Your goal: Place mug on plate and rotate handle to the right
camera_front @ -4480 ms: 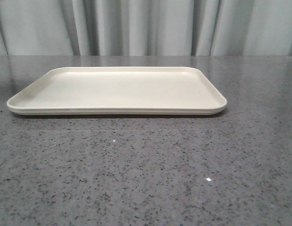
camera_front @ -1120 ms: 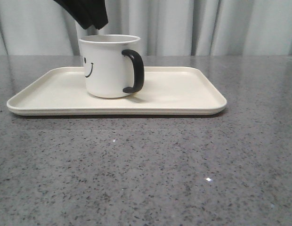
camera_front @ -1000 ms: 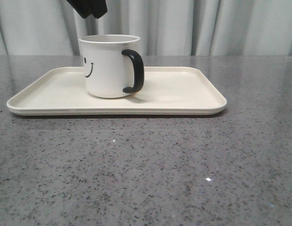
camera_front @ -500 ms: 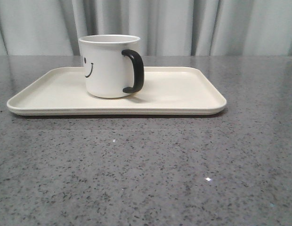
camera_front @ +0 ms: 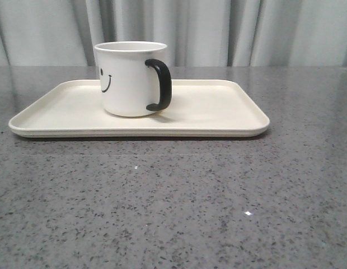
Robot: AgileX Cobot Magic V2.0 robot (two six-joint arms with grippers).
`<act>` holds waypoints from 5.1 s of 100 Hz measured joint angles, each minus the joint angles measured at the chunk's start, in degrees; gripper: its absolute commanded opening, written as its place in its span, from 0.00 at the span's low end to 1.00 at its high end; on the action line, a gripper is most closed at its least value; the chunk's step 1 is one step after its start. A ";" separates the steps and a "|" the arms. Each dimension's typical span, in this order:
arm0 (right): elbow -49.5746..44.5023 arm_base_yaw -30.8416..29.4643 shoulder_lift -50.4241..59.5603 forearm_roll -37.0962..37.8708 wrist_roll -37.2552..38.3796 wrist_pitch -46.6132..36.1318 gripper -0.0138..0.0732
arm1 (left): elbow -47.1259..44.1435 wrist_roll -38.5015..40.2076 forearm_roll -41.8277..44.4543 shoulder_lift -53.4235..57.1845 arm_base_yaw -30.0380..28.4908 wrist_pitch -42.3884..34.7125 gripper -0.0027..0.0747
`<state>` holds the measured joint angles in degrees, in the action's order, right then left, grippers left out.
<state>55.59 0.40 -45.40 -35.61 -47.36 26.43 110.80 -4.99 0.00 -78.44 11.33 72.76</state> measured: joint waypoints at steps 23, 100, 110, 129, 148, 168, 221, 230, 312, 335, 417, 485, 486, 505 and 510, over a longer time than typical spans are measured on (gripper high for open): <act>0.00 0.00 0.00 0.00 0.00 0.00 0.76 | -10.17 0.00 3.34 9.75 -2.29 0.33 0.35; 0.00 0.00 0.00 0.00 0.00 2.17 0.76 | -38.08 6.11 15.87 37.18 -2.41 0.44 0.01; 0.00 0.00 0.00 0.00 0.00 3.75 0.76 | -40.21 6.24 15.87 37.58 -2.41 0.44 0.01; 0.00 0.00 -0.38 0.00 0.00 4.67 0.76 | -42.66 6.35 15.87 37.58 -2.41 -0.03 0.01; 5.82 0.00 -4.94 -0.20 0.00 7.90 0.76 | -42.91 6.35 15.87 37.58 -2.41 -0.75 0.01; 20.15 0.77 -14.91 -2.14 0.00 17.42 0.76 | -42.91 6.35 15.87 37.58 -2.50 -1.17 0.01; 46.35 16.50 -42.69 -5.37 0.00 28.70 0.76 | -42.91 6.46 15.87 37.58 -2.50 -1.27 0.01; 47.08 18.18 -46.03 -5.37 0.00 29.00 0.76 | -42.91 6.46 15.87 37.58 -2.50 -1.27 0.01; 47.24 20.04 -63.20 -5.37 0.11 30.19 0.75 | -42.91 6.46 15.87 37.58 -2.50 -1.08 0.01; 47.35 21.35 -65.15 -6.23 0.22 29.84 0.75 | -42.91 6.46 15.87 37.58 -2.50 -1.08 0.01; 47.30 22.03 -67.55 -7.64 0.43 28.10 0.75 | -42.91 6.46 15.87 37.58 -2.50 -1.08 0.01; 47.30 22.11 -69.46 -7.90 0.57 30.10 0.26 | -42.91 6.46 15.87 37.58 -2.50 -1.08 0.01; 47.30 22.11 -69.46 -7.90 0.57 30.10 0.25 | -42.91 6.46 15.87 37.58 -2.50 -1.08 0.01; 47.30 22.11 -69.46 -7.96 0.57 30.23 0.09 | -42.91 6.46 15.87 37.58 -2.50 -1.08 0.01; 47.30 22.11 -69.46 -7.96 0.57 30.23 0.09 | -42.91 6.46 15.87 37.58 -2.50 -1.08 0.01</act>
<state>102.89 22.51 -114.86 -43.57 -46.79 56.66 67.89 1.47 15.87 -40.85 8.83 71.68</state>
